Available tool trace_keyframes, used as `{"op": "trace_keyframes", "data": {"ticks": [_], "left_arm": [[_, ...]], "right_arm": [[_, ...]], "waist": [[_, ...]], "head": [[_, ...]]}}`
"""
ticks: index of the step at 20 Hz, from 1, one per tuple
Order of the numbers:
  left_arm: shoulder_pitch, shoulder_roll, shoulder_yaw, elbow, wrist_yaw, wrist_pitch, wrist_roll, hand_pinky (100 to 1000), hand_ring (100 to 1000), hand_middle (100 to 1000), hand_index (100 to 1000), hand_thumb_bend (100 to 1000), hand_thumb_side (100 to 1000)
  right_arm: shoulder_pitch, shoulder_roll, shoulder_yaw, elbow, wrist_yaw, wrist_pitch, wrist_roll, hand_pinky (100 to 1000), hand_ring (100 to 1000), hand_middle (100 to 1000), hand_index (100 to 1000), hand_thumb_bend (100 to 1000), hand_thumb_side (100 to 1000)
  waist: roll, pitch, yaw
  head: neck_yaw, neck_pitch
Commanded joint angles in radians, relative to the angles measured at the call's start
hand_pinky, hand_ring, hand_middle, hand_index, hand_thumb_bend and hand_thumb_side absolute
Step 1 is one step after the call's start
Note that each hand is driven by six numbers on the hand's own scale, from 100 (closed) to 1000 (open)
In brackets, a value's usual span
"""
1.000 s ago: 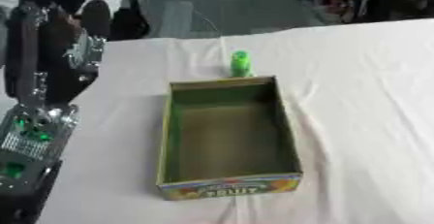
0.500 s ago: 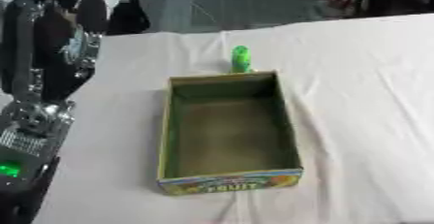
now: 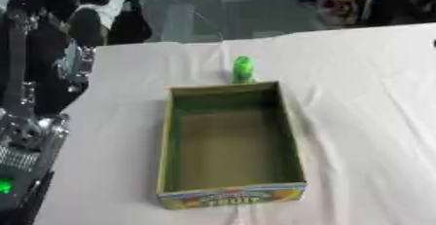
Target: Pick up objects on the table and place them in the box.
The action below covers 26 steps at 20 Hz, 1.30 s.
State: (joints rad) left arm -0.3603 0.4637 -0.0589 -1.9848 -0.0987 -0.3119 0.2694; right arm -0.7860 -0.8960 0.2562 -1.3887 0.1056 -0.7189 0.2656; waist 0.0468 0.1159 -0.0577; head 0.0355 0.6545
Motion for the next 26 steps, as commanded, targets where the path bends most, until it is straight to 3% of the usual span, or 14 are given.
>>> {"op": "trace_keyframes", "data": {"ticks": [1,8,9,15,21,26], "left_arm": [[-0.023,0.003,-0.001,-0.015,0.009,-0.004,-0.006,659,654,787,821,340,600],[-0.04,-0.009,-0.003,-0.015,0.017,-0.006,-0.009,660,655,786,821,343,598],[-0.044,-0.012,-0.005,-0.015,0.022,-0.007,-0.01,657,653,786,821,340,604],[-0.063,-0.027,-0.006,-0.015,0.047,-0.01,-0.017,660,656,786,821,345,598],[-0.089,-0.04,-0.01,-0.015,0.054,-0.012,-0.022,662,658,786,821,350,592],[-0.118,-0.059,-0.014,-0.015,0.066,-0.018,-0.028,666,660,786,820,359,584]], "right_arm": [[-0.044,0.004,-0.007,0.054,0.016,-0.012,0.013,691,830,865,962,316,777],[-0.088,0.063,0.012,0.11,0.068,-0.041,0.007,733,842,878,962,382,852],[-0.093,0.07,0.017,0.108,0.075,-0.05,0.007,741,846,885,962,426,896],[-0.124,0.119,0.044,0.114,0.111,-0.087,0.02,733,841,881,961,445,926],[-0.135,0.154,0.051,0.143,0.152,-0.073,0.011,731,840,881,962,424,906],[-0.153,0.175,0.055,0.172,0.223,-0.035,-0.048,738,839,880,950,414,882]], "waist": [[-0.003,-0.009,0.006],[0.0,-0.005,0.026],[0.0,-0.004,0.028],[0.001,0.0,0.043],[0.0,0.004,0.066],[-0.002,0.014,0.096]], "head": [[-0.002,-0.008],[-0.028,-0.02],[-0.035,-0.023],[-0.07,-0.039],[-0.096,-0.05],[-0.104,-0.053]]}}
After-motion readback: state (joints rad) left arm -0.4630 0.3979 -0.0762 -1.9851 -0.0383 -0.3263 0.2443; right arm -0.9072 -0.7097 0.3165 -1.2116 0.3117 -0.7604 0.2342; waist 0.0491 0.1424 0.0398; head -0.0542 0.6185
